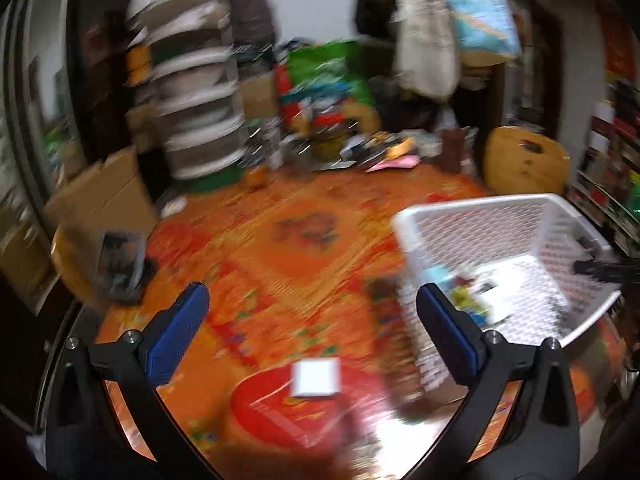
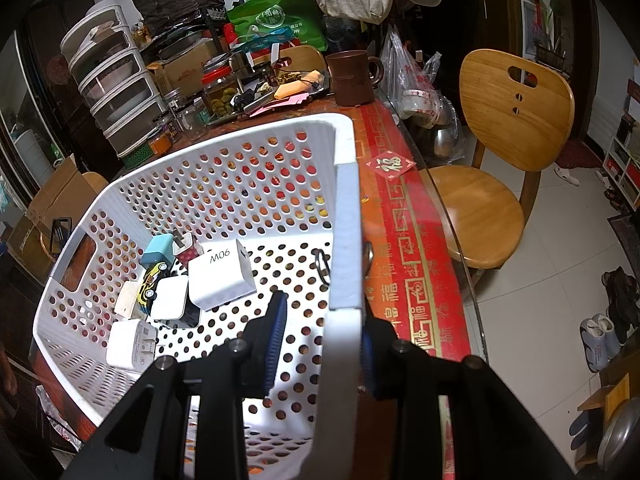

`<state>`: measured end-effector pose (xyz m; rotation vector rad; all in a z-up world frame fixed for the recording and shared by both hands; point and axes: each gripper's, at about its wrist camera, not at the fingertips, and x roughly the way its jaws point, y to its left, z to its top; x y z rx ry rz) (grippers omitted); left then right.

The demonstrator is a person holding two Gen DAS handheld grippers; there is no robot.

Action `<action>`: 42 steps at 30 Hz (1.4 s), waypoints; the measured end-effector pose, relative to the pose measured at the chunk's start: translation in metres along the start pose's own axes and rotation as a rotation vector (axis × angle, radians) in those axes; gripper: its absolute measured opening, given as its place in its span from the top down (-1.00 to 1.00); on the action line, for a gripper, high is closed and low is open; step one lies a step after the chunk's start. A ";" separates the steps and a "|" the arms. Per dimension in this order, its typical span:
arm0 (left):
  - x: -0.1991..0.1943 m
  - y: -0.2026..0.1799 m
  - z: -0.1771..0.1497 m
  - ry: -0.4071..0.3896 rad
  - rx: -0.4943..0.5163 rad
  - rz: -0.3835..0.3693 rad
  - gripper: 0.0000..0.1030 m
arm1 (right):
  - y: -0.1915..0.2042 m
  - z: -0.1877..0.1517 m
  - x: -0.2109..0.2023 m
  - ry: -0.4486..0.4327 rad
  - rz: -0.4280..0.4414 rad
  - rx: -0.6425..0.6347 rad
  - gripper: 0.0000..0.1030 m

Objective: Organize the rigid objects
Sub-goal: 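Grasp the last white square charger with the left tool, then carry the white square charger into the basket and open the left tool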

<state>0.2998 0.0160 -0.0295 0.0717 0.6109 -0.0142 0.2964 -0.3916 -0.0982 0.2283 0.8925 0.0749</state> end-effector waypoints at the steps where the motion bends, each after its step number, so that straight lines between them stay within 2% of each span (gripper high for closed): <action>1: 0.012 0.015 -0.010 0.041 -0.023 0.003 -0.99 | 0.000 0.000 0.000 0.000 0.000 0.001 0.37; 3: 0.044 0.033 -0.034 0.154 -0.054 -0.005 -0.99 | -0.001 0.000 0.000 0.000 0.000 0.000 0.37; 7: 0.086 0.034 -0.073 0.281 -0.044 0.006 -0.98 | -0.001 0.000 0.000 0.000 0.000 0.000 0.37; 13: 0.113 0.017 -0.094 0.337 -0.029 -0.022 -0.98 | 0.000 0.000 0.000 0.003 -0.001 -0.003 0.37; 18: 0.122 0.009 -0.097 0.342 -0.014 0.001 -0.91 | 0.000 0.000 0.000 0.001 -0.003 -0.002 0.37; 21: 0.125 0.008 -0.094 0.330 -0.024 -0.008 -0.72 | -0.001 0.000 0.001 0.000 -0.003 -0.001 0.37; 23: 0.126 0.008 -0.092 0.318 -0.030 -0.015 -0.24 | -0.002 -0.001 0.000 0.001 -0.005 -0.004 0.37; 24: 0.125 0.007 -0.091 0.316 -0.032 -0.030 -0.11 | -0.002 0.000 0.000 0.003 -0.004 -0.005 0.37; 25: 0.125 0.008 -0.091 0.312 -0.031 -0.042 0.21 | -0.003 -0.001 0.000 0.003 -0.003 -0.004 0.37; 28: 0.122 0.002 -0.091 0.296 0.013 -0.011 0.21 | -0.004 -0.001 0.000 0.004 -0.002 -0.003 0.37; 31: 0.118 0.007 -0.091 0.288 0.000 -0.024 0.22 | -0.005 -0.001 0.000 0.007 -0.004 -0.005 0.37; 39: 0.094 0.024 -0.080 0.206 0.009 0.088 0.22 | -0.004 -0.001 -0.001 0.005 -0.009 -0.006 0.37; 42: 0.086 0.030 -0.075 0.203 -0.009 0.075 0.22 | -0.004 -0.002 -0.001 0.003 -0.006 -0.004 0.37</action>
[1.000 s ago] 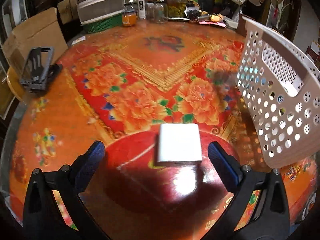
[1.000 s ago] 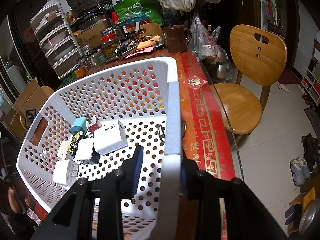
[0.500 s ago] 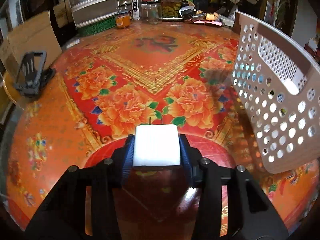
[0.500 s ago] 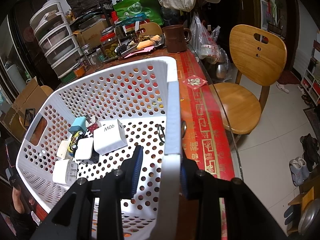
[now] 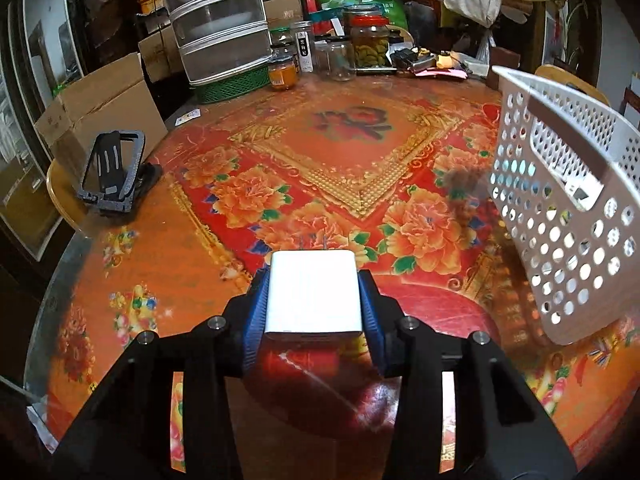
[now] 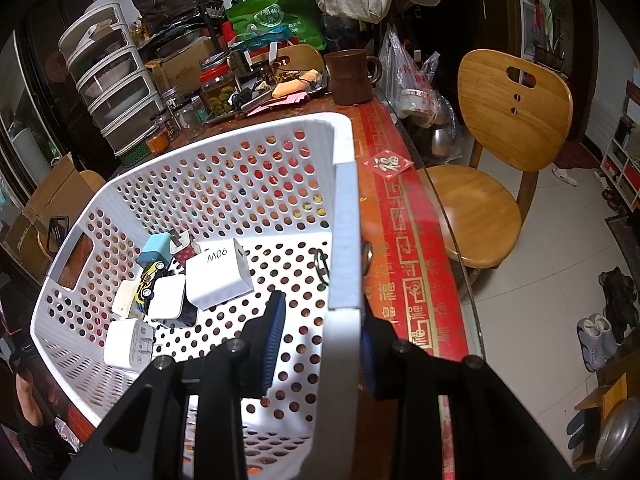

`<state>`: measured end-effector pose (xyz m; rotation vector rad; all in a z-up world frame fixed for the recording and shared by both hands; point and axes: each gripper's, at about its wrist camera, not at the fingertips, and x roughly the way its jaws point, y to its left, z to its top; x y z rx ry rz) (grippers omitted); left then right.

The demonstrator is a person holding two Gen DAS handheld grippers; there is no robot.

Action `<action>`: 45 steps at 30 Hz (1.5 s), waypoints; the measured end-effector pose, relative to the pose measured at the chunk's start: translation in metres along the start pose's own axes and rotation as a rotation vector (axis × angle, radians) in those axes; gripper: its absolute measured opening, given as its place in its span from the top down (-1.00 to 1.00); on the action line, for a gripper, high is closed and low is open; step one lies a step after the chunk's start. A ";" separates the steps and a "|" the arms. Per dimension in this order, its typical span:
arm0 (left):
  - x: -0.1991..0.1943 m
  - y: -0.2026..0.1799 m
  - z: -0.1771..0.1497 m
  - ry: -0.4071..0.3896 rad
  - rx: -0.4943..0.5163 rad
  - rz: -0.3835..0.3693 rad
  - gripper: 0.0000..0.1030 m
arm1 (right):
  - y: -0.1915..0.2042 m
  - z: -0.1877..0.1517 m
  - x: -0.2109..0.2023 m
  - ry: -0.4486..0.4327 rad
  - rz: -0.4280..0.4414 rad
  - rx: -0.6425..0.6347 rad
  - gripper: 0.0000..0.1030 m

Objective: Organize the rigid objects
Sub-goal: 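Carry the white square charger into the basket and open the left tool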

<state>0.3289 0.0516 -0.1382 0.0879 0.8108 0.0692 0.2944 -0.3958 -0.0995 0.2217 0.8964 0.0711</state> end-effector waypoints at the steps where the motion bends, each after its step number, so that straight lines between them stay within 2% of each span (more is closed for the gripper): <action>1: -0.003 0.002 0.001 -0.002 -0.006 -0.008 0.22 | 0.000 0.000 0.000 -0.001 0.001 0.000 0.37; 6: -0.030 -0.004 0.015 -0.047 0.000 -0.023 0.22 | 0.000 0.001 0.000 -0.001 0.006 -0.002 0.37; 19: -0.100 -0.058 0.063 -0.170 0.100 -0.052 0.21 | 0.000 0.000 0.000 -0.002 0.007 -0.001 0.37; 31: -0.106 -0.101 0.090 -0.188 0.193 -0.071 0.21 | 0.001 -0.002 0.000 -0.002 0.015 -0.004 0.34; 45: -0.099 -0.162 0.104 -0.175 0.290 -0.100 0.21 | 0.002 -0.001 0.000 -0.004 0.018 -0.002 0.32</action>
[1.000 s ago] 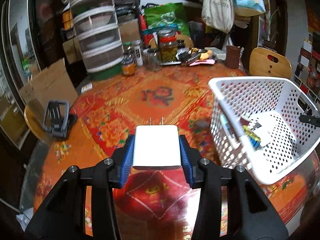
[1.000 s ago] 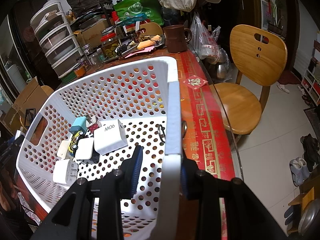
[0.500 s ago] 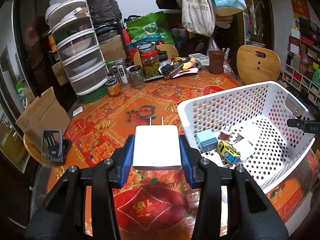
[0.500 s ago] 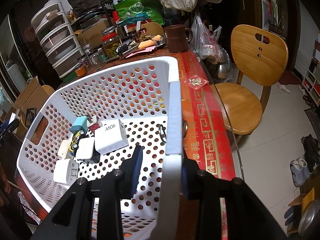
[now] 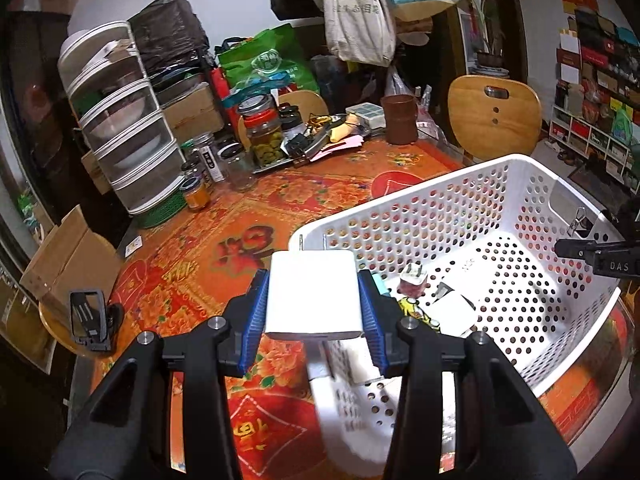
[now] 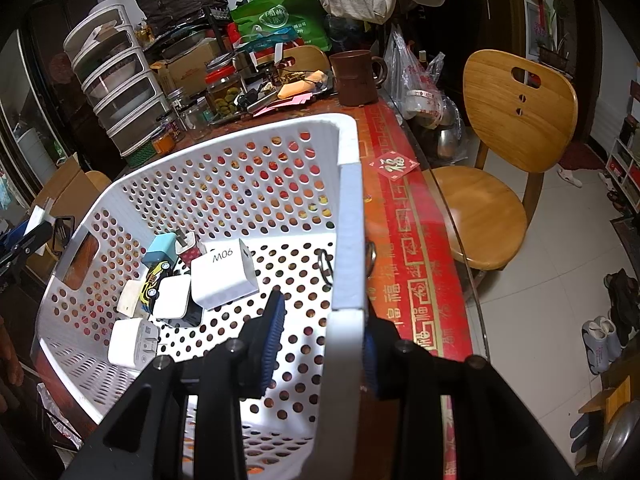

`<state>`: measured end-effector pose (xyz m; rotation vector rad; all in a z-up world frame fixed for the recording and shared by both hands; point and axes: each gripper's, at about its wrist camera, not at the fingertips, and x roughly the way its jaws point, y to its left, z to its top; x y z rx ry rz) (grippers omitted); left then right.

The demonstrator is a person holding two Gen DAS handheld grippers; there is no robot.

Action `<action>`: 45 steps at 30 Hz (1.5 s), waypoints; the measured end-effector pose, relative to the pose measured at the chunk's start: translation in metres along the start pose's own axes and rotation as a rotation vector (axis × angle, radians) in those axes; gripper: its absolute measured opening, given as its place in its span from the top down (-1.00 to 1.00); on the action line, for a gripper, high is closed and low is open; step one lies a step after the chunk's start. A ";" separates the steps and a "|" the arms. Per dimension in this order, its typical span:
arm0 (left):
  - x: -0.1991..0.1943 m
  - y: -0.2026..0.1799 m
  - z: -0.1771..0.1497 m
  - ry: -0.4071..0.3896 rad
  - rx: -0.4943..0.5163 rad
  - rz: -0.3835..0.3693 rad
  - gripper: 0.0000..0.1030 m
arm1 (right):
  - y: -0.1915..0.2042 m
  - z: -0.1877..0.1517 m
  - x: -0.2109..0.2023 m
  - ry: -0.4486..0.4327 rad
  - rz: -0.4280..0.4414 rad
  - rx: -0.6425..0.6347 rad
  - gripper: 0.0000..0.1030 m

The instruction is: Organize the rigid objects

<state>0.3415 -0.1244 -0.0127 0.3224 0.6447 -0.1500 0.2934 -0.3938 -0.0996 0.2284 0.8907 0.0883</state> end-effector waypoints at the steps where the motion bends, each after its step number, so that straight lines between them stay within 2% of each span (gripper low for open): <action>1: 0.002 -0.002 0.002 0.005 0.007 -0.006 0.21 | 0.001 0.000 0.000 -0.001 0.001 0.000 0.31; 11: 0.028 -0.053 0.011 0.043 0.058 -0.066 0.21 | 0.003 0.001 0.000 -0.003 0.009 -0.001 0.29; 17: 0.054 -0.082 0.007 0.115 0.100 -0.074 0.21 | 0.003 0.001 0.000 -0.003 0.012 -0.002 0.28; 20: 0.055 -0.086 0.008 0.124 0.102 -0.074 0.21 | 0.002 0.001 0.000 -0.004 0.012 -0.001 0.28; 25: 0.066 -0.092 0.004 0.191 0.122 -0.083 0.20 | 0.002 0.001 0.000 -0.004 0.012 -0.003 0.27; 27: 0.070 -0.093 0.003 0.209 0.127 -0.087 0.09 | 0.003 0.001 0.000 -0.005 0.014 0.000 0.27; 28: 0.069 -0.093 0.002 0.210 0.127 -0.088 -0.07 | 0.002 0.000 0.000 -0.004 0.013 -0.001 0.27; 29: 0.067 -0.093 0.003 0.203 0.128 -0.088 -0.34 | 0.002 0.000 0.000 -0.004 0.012 -0.001 0.27; 31: 0.061 -0.093 0.003 0.179 0.131 -0.077 -0.65 | 0.002 0.000 0.000 -0.004 0.012 -0.002 0.27; 32: 0.059 -0.093 0.003 0.169 0.132 -0.074 -0.73 | 0.002 0.000 0.000 -0.003 0.011 -0.003 0.27; 36: 0.055 -0.083 0.002 0.169 0.098 -0.120 -0.78 | 0.002 0.000 0.001 -0.002 0.012 0.000 0.27; 37: 0.053 -0.075 0.001 0.169 0.067 -0.148 -0.82 | 0.001 0.000 0.001 -0.002 0.013 0.002 0.22; 39: 0.045 -0.062 -0.002 0.146 0.014 -0.189 -0.95 | -0.001 -0.002 0.001 -0.009 0.018 0.019 -0.20; 40: 0.039 -0.055 -0.003 0.126 -0.012 -0.198 -0.99 | -0.001 -0.003 0.001 -0.017 0.019 0.022 -0.59; 41: 0.031 -0.049 -0.004 0.100 -0.037 -0.205 -0.99 | -0.001 -0.004 0.001 -0.025 0.022 0.018 -0.87; 42: 0.024 -0.043 -0.006 0.082 -0.056 -0.208 -0.99 | -0.001 -0.006 -0.001 -0.034 0.016 0.018 -0.94; 45: -0.007 -0.017 -0.016 0.018 -0.122 -0.219 -0.99 | 0.002 -0.012 -0.024 -0.114 -0.022 0.028 -0.95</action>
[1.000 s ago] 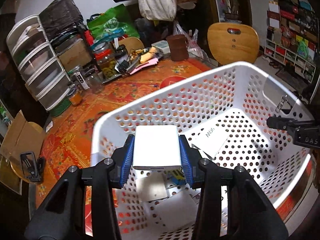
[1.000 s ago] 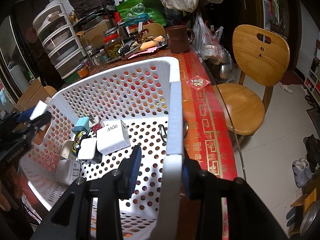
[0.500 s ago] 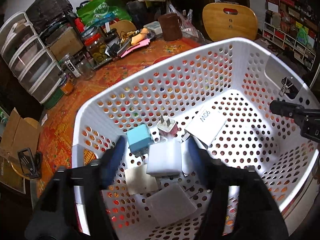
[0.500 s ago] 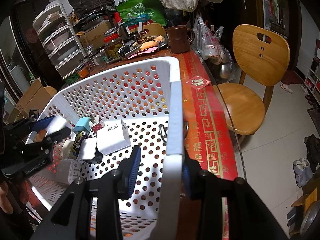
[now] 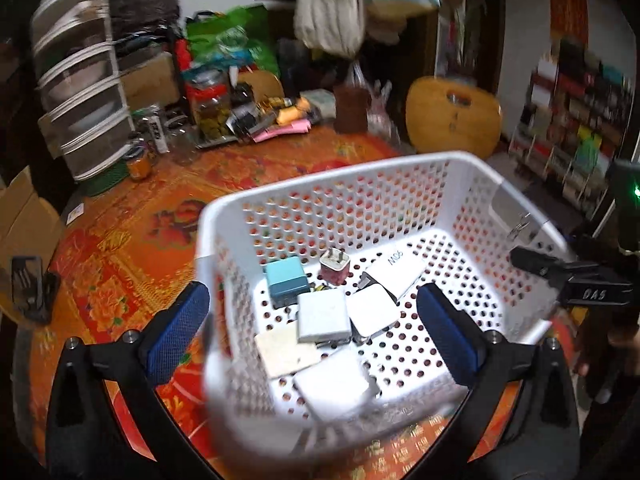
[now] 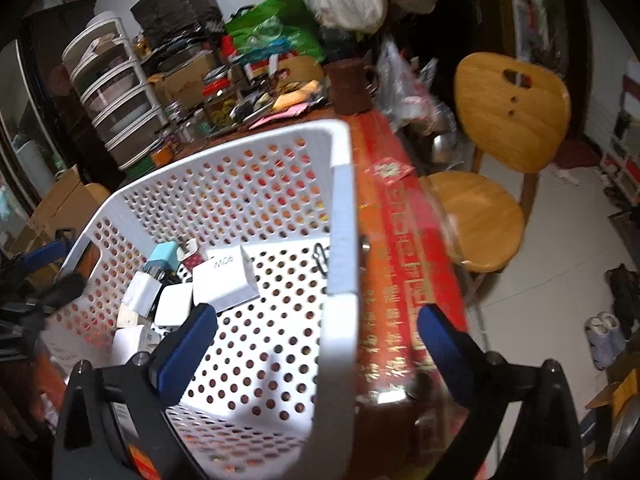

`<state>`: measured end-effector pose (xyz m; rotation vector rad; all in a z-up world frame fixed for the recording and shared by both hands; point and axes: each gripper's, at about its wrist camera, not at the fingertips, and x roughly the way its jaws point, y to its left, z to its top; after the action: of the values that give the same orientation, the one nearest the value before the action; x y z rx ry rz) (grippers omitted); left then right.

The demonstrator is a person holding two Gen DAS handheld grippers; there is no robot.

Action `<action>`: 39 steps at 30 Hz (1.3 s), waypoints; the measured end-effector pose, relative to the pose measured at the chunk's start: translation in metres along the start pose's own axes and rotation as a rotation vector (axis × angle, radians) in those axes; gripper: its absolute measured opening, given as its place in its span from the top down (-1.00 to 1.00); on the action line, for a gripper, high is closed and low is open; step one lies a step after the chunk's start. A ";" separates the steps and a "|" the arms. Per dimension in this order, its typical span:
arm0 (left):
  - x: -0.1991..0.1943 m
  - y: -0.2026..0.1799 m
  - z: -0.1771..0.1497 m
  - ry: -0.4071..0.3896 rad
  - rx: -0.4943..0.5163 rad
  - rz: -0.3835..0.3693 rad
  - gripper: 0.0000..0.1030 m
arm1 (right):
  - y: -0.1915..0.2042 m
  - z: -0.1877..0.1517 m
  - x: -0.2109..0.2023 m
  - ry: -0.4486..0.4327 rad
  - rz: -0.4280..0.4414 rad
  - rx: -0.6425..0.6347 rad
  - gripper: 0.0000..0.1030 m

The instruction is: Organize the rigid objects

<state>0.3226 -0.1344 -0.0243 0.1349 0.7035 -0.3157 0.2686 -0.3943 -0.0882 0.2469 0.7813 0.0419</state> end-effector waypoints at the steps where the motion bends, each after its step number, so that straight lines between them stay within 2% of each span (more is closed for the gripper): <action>1: -0.012 0.006 -0.003 -0.026 -0.017 0.008 -0.99 | 0.001 -0.002 -0.016 -0.059 0.005 0.011 -0.99; 4: -0.053 0.024 -0.021 -0.132 -0.051 0.072 -0.99 | 0.010 -0.016 -0.068 -0.236 0.006 0.025 -1.00; 6: -0.080 0.039 -0.037 -0.162 -0.086 0.096 -0.99 | 0.023 -0.031 -0.096 -0.295 -0.007 0.004 -1.00; 9: -0.110 0.049 -0.062 -0.187 -0.108 0.073 -0.99 | 0.046 -0.061 -0.133 -0.355 -0.008 -0.016 -1.00; 13: -0.164 0.036 -0.104 -0.239 -0.073 0.081 -0.99 | 0.080 -0.096 -0.169 -0.356 -0.011 -0.084 -1.00; 16: -0.194 0.022 -0.131 -0.254 -0.064 0.069 -0.99 | 0.102 -0.125 -0.196 -0.353 0.019 -0.101 -1.00; 19: -0.213 0.005 -0.155 -0.229 -0.061 0.130 -0.99 | 0.114 -0.149 -0.214 -0.353 -0.001 -0.095 -1.00; 22: -0.226 -0.011 -0.173 -0.233 -0.046 0.205 -0.99 | 0.119 -0.164 -0.222 -0.307 0.003 -0.092 -1.00; 24: -0.238 -0.016 -0.182 -0.251 -0.041 0.202 -0.99 | 0.120 -0.173 -0.228 -0.292 0.015 -0.097 -1.00; 26: -0.244 -0.020 -0.184 -0.256 -0.041 0.183 -0.99 | 0.121 -0.176 -0.231 -0.283 -0.012 -0.102 -1.00; 39: -0.235 -0.009 -0.172 -0.198 -0.098 0.147 -0.99 | 0.125 -0.181 -0.220 -0.221 0.005 -0.094 -1.00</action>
<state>0.0451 -0.0478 -0.0006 0.0606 0.5088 -0.1507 -0.0078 -0.2639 -0.0300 0.1611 0.5568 0.0548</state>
